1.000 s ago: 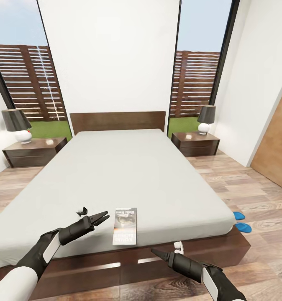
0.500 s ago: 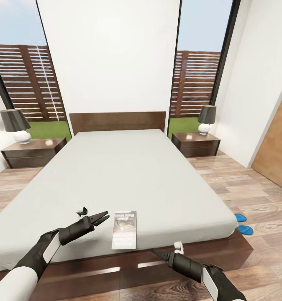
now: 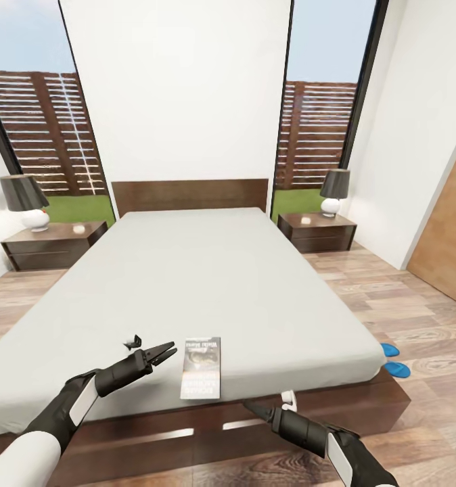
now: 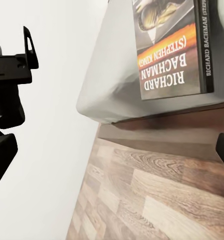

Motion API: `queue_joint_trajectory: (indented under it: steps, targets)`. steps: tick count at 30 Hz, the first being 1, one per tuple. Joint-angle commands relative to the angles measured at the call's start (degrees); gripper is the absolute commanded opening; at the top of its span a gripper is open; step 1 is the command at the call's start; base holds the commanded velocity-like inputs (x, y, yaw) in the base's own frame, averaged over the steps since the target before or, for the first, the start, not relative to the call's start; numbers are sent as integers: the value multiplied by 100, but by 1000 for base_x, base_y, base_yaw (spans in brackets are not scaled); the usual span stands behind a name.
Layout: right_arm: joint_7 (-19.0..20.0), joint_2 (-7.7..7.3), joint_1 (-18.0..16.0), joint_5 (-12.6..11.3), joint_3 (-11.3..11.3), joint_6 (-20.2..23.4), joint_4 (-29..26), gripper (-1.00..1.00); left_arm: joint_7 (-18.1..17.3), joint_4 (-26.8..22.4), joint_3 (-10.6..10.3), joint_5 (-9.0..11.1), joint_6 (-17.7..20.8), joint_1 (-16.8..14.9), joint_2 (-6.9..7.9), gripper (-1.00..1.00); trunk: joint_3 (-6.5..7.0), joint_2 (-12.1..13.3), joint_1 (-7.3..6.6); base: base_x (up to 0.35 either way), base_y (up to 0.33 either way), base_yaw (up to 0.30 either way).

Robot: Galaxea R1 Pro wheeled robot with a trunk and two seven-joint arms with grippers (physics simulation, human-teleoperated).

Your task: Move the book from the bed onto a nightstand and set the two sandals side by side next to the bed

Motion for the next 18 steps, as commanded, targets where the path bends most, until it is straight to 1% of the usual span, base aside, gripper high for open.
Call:
queue_joint_trajectory:
  steps: [1, 18]
  targets:
    - [22, 5, -4, 4, -32, 56, -1, 100, -14, 0, 0, 14, 60, -3, 1, 100, -24, -44, 22, 0, 0, 0]
    - [17, 5, -4, 4, -31, 56, -1, 100, -14, 0, 0, 14, 60, -3, 1, 100, -329, -726, 395, 0, 0, 0]
